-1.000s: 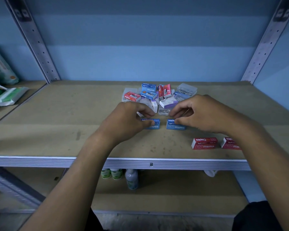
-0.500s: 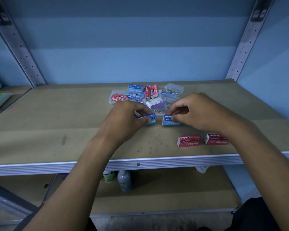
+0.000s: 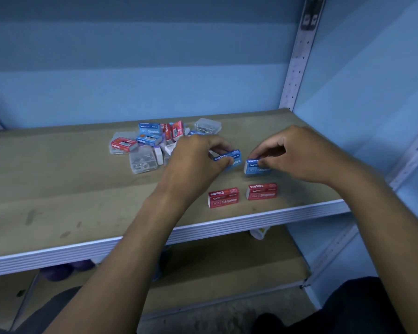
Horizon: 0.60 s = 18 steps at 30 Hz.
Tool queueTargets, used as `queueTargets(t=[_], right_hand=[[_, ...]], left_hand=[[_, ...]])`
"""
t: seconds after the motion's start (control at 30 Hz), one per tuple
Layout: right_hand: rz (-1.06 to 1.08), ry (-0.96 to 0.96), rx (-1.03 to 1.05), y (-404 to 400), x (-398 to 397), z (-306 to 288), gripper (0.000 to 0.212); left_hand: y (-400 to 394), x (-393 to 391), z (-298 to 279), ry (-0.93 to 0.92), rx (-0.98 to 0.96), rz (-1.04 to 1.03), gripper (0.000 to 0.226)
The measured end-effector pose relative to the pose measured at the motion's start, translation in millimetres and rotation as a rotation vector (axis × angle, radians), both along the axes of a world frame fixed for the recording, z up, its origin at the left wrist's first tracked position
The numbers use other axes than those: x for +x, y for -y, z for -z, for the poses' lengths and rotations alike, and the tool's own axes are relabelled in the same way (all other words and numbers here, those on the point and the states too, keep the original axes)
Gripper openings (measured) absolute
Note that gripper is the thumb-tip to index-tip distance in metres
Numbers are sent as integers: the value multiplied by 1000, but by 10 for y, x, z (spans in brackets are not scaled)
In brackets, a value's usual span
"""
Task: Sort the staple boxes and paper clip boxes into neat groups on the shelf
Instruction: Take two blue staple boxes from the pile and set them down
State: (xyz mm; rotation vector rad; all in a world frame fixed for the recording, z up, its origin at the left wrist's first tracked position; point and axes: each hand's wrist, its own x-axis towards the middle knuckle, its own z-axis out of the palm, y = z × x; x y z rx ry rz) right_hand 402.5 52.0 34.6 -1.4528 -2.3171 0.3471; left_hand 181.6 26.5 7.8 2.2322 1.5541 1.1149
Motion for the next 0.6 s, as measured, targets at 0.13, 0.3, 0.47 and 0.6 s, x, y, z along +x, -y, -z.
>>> queueTargets(t=[0.13, 0.3, 0.47, 0.6], right_hand=[[55, -25, -12, 58, 285, 1, 18], [136, -15, -22, 122, 609, 20, 19], [198, -31, -25, 181, 865, 52, 21], [233, -37, -34, 241, 1033, 65, 21]], left_hand=[[-43, 292, 4, 18, 5, 53, 21], [-96, 624, 5, 70, -2, 110, 23], [-112, 865, 62, 39, -17, 144, 28], [-106, 1010, 107, 12, -35, 172, 31]])
